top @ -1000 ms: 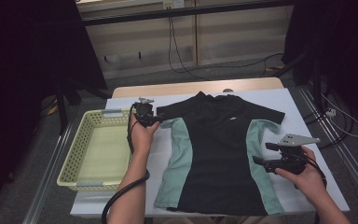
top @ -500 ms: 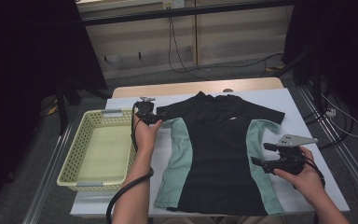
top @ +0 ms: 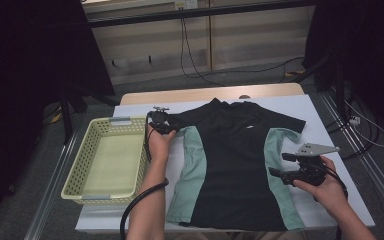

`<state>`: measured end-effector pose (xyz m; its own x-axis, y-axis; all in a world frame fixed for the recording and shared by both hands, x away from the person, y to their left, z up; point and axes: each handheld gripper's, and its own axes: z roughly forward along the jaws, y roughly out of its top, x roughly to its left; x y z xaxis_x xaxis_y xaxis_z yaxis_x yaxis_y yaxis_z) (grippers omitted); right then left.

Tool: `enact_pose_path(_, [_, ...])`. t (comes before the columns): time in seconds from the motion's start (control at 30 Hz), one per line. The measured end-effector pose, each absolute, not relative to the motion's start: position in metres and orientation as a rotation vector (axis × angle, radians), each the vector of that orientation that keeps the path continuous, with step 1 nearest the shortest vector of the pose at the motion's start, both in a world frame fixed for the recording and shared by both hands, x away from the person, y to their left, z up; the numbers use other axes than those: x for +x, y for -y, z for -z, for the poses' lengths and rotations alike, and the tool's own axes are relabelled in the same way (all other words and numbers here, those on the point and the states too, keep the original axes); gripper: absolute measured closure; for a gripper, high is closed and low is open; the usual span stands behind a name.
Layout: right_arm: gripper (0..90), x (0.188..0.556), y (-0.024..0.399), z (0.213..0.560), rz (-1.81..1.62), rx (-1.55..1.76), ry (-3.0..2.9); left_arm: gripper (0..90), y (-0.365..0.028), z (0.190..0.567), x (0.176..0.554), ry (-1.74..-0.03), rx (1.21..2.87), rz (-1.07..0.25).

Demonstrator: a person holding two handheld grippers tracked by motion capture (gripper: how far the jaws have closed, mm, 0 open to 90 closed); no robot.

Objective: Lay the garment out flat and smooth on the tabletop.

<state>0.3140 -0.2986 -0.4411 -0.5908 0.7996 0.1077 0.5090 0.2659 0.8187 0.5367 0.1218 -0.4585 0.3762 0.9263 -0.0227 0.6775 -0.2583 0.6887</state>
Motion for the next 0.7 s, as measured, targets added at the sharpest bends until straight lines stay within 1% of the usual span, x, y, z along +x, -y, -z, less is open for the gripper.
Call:
enact_pose_path(0.13, [24.1,0.314,0.298,0.44,-1.243,1.192,-2.217,35.2,-0.119,0.46,0.536,-1.38,2.018,-0.542])
enact_pose_path(0.23, [24.1,0.314,0.298,0.441,-1.246,1.192,-2.218,37.4,-0.118,0.459,0.535,-1.378,2.021,-0.539])
enact_pose_path(0.33, [24.1,0.314,0.297,0.441,-1.245,1.197,-2.22,46.1,-0.115,0.457,0.535,-1.373,2.038,-0.519])
enact_pose_path(0.5, [24.1,0.316,0.298,0.441,-1.251,1.201,-2.214,63.0,-0.11,0.453,0.536,-1.368,2.063,-0.476])
enact_pose_path(0.6, [24.1,0.316,0.299,0.441,-1.249,1.201,-2.216,76.5,-0.107,0.452,0.535,-1.362,2.07,-0.438])
enact_pose_path(0.63, [24.1,0.317,0.299,0.442,-1.249,1.203,-2.216,82.8,-0.106,0.452,0.535,-1.366,2.068,-0.439])
enact_pose_path(0.7, [24.0,0.317,0.3,0.442,-1.25,1.205,-2.215,84.9,-0.105,0.45,0.536,-1.371,2.076,-0.428])
